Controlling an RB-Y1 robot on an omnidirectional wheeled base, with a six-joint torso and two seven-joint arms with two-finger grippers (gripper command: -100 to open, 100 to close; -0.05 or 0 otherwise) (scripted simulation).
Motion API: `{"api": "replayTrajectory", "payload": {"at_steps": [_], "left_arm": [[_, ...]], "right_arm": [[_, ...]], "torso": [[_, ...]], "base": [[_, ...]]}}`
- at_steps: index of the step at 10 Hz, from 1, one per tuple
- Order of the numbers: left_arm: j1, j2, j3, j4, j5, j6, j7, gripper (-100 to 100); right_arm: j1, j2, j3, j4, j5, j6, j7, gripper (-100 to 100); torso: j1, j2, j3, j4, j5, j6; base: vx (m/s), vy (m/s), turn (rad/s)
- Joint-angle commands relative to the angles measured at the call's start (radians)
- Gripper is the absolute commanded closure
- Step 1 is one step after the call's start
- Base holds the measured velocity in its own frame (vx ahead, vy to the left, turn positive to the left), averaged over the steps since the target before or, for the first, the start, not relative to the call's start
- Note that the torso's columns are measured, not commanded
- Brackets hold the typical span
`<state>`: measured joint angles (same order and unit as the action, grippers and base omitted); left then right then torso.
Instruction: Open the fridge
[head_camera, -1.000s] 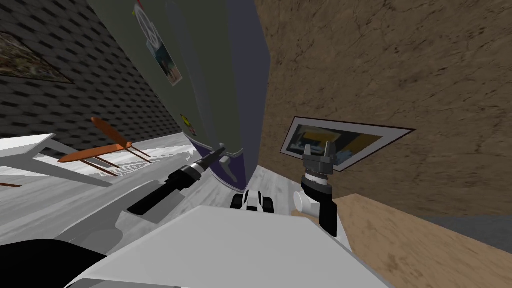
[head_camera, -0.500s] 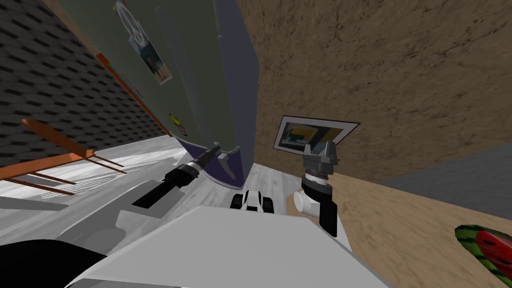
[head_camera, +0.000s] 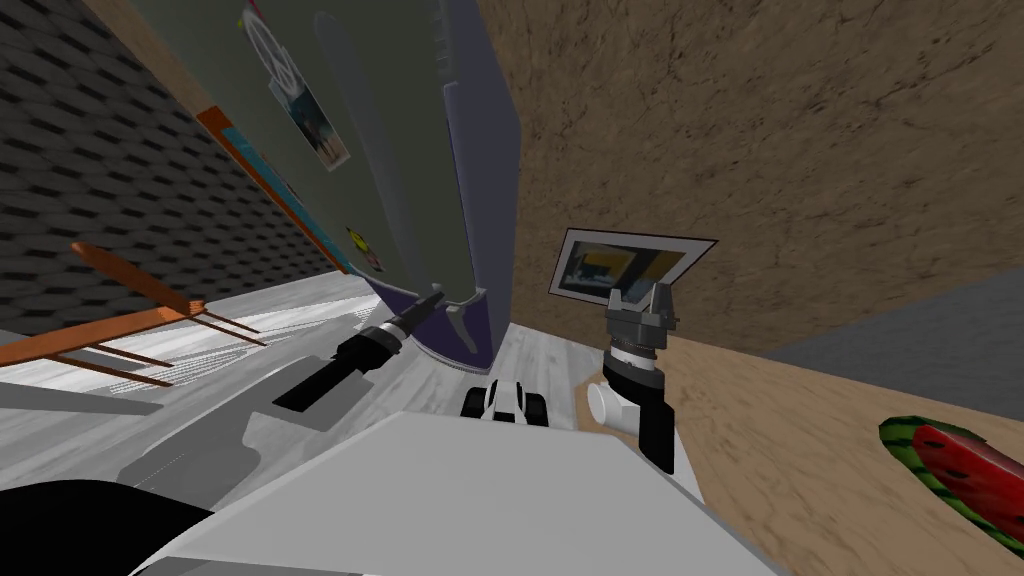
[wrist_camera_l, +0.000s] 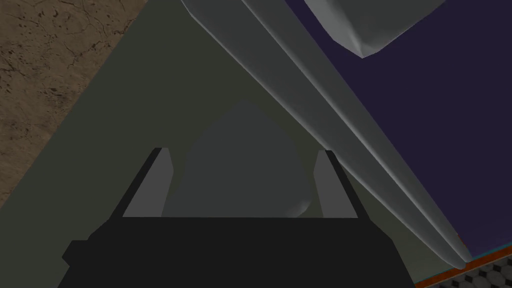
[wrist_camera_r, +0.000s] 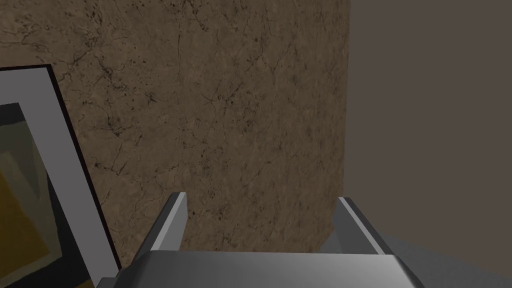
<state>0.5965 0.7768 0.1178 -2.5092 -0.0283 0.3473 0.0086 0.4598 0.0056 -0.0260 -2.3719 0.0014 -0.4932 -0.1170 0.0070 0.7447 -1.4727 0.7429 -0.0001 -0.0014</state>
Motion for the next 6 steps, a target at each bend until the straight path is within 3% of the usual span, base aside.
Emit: {"api": "replayTrajectory", "payload": {"at_steps": [1, 2, 3, 4, 5, 6], "left_arm": [[-0.016, 0.073, -0.047, -0.024, 0.019, -0.055, -0.006, 100], [-0.026, 0.108, -0.081, -0.036, 0.03, -0.086, -0.011, 100], [-0.026, 0.113, -0.081, -0.036, 0.03, -0.086, -0.011, 100], [-0.037, 0.154, -0.115, -0.048, 0.042, -0.117, -0.015, 100], [-0.037, 0.154, -0.115, -0.048, 0.042, -0.117, -0.015, 100], [-0.047, 0.195, -0.149, -0.059, 0.054, -0.148, -0.019, 100]], "right_arm": [[0.0, 0.0, 0.0, 0.0, 0.0, 0.0, 0.0, 0], [0.0, 0.0, 0.0, 0.0, 0.0, 0.0, 0.0, 0], [0.0, 0.0, 0.0, 0.0, 0.0, 0.0, 0.0, 0], [0.0, 0.0, 0.0, 0.0, 0.0, 0.0, 0.0, 0], [0.0, 0.0, 0.0, 0.0, 0.0, 0.0, 0.0, 0], [0.0, 0.0, 0.0, 0.0, 0.0, 0.0, 0.0, 0]], "torso": [[0.001, -0.003, -0.002, 0.002, -0.001, -0.001], [0.001, -0.005, -0.005, 0.003, -0.002, -0.003], [0.005, -0.003, -0.005, 0.005, -0.003, -0.004], [0.003, -0.005, -0.006, 0.005, -0.002, -0.003], [0.0, -0.006, -0.006, 0.004, -0.003, -0.003], [-0.003, -0.01, -0.009, 0.003, -0.004, -0.001]], "base": [[-0.059, 0.176, 0.25], [-0.104, 0.252, 0.341], [-0.106, 0.191, 0.104], [-0.086, 0.198, 0.242], [-0.047, 0.146, 0.117], [-0.048, 0.167, 0.263]]}}
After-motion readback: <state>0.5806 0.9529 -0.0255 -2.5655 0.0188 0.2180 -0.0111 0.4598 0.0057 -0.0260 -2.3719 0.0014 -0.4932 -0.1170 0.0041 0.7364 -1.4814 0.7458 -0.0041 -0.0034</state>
